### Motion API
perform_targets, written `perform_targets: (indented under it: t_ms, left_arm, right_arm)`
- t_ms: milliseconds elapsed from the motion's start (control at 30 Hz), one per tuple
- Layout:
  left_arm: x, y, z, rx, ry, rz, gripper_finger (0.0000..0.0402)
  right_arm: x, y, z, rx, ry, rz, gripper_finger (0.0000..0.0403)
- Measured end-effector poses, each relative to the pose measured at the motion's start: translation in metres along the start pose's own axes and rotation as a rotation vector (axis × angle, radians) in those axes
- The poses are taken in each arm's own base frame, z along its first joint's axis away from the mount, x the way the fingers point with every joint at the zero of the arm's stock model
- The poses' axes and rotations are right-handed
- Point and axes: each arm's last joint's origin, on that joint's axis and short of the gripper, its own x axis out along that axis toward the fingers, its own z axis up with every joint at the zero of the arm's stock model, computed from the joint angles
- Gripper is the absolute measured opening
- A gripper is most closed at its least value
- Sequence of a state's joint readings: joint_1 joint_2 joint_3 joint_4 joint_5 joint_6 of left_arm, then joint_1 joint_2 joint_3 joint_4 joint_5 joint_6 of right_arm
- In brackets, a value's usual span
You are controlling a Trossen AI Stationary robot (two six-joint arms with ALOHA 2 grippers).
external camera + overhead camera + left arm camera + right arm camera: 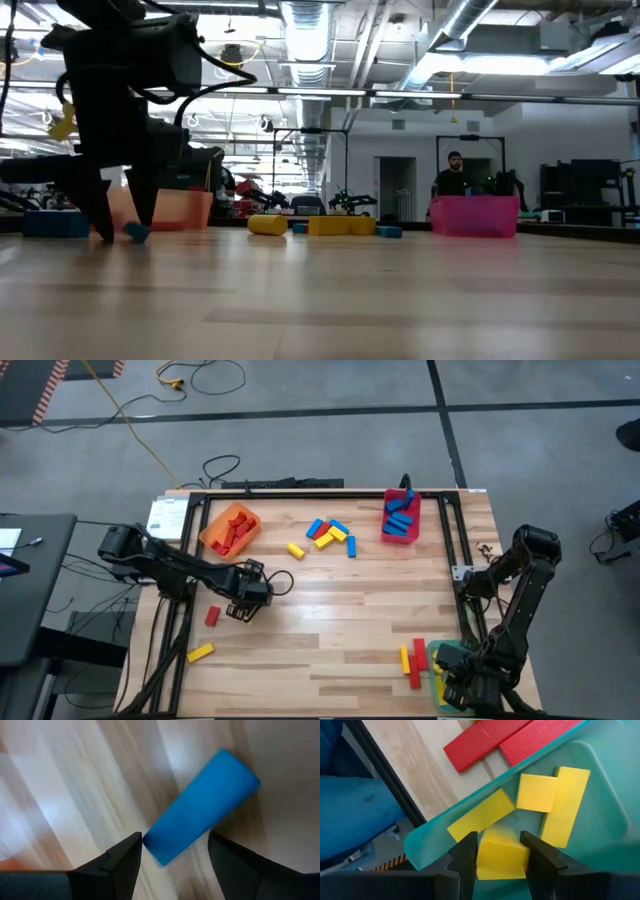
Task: Sort blocks
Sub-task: Put the yellow block into the green bin, then put the blue block into the red bin
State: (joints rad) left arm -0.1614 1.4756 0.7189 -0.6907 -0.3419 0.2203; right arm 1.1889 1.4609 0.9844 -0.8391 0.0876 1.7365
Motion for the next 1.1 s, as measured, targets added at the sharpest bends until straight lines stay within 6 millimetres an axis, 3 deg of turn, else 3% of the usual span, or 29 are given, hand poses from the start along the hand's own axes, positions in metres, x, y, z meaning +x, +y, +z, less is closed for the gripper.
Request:
perform_targets:
  t_ms: [400,767,1100]
  left_arm:
    - [0.008,0.005,0.009,0.083,0.026,-0.042,0.0212]
    - [0.009,0.006,0.009,0.096,0.013,-0.099,0.0095]
    - [0.001,0.011,0.025,0.060,-0.092,-0.125,0.0102]
  right_arm:
    - [-0.001,0.002,0.000,0.021,0.002,0.016,0.0244]
    - [-0.003,0.007,0.004,-0.036,0.001,0.052,0.0240]
    - [-0.016,0.016,0.015,-0.126,-0.109,0.068,0.0239]
